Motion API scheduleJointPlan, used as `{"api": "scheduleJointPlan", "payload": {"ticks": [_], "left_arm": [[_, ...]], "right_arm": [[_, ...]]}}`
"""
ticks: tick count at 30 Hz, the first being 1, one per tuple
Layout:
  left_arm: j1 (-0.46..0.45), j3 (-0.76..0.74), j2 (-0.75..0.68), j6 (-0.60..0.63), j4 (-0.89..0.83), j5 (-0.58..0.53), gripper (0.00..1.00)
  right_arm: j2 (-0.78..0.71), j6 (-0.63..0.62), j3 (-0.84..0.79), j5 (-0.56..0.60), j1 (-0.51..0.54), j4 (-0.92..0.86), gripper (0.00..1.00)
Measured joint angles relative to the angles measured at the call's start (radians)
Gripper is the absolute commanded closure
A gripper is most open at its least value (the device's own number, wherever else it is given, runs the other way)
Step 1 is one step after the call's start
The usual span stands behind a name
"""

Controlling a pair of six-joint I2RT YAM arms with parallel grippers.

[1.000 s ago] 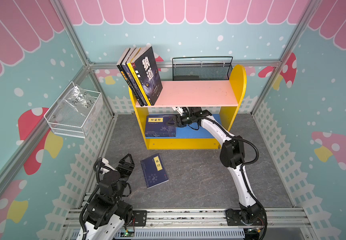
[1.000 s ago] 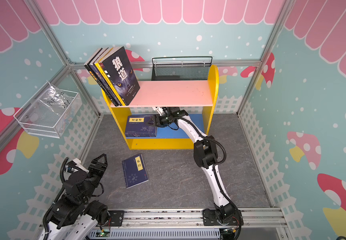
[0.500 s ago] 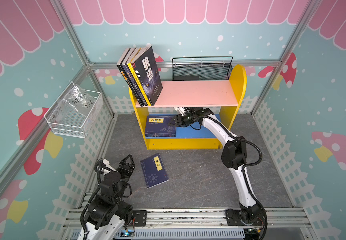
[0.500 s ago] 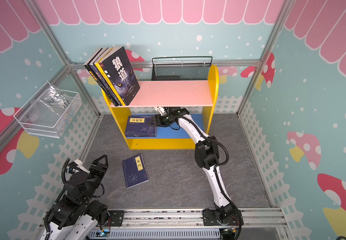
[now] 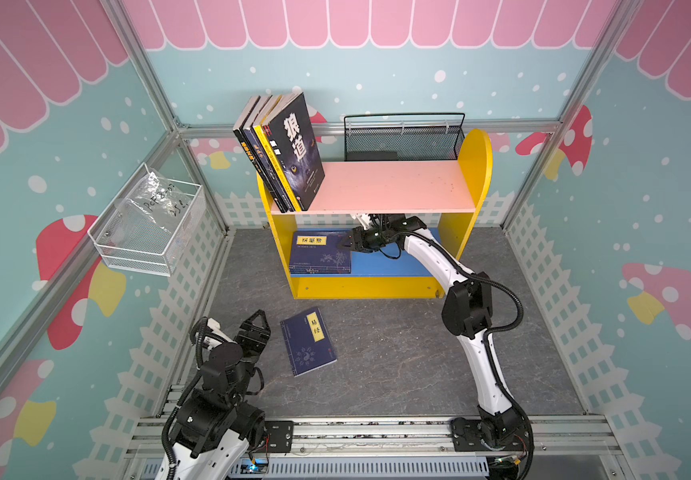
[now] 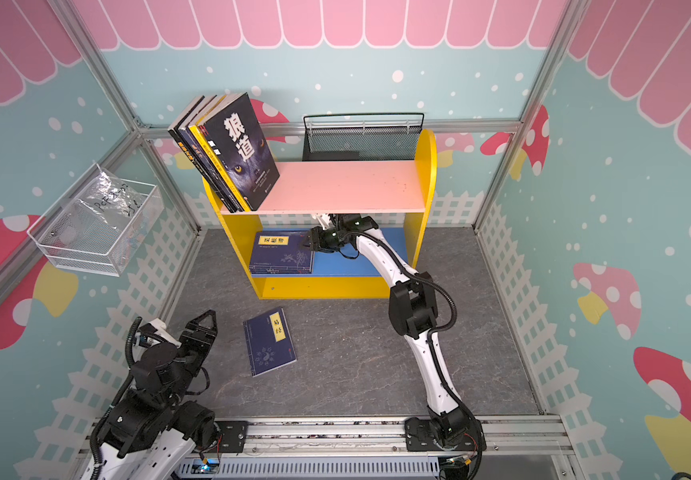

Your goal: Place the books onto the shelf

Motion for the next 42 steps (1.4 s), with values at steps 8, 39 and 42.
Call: {"api": "scheduleJointPlan", "payload": {"ticks": [8, 39, 42], "left_arm": [[0.0, -0.003, 0.0, 0.0, 0.002, 0.002, 0.27], [0.0, -0.019, 0.002, -0.008, 0.018, 0.002, 0.27], [0.0, -0.019, 0.002, -0.009, 0.018, 0.002, 0.27]], "right_arm": [[0.002, 0.025, 0.0, 0.003, 0.0, 0.022, 0.51], [-0.024, 0.021, 0.024, 0.212, 0.06, -0.014, 0.12], [-0.029, 0.017, 0.024, 0.254, 0.066, -0.023, 0.12]]}}
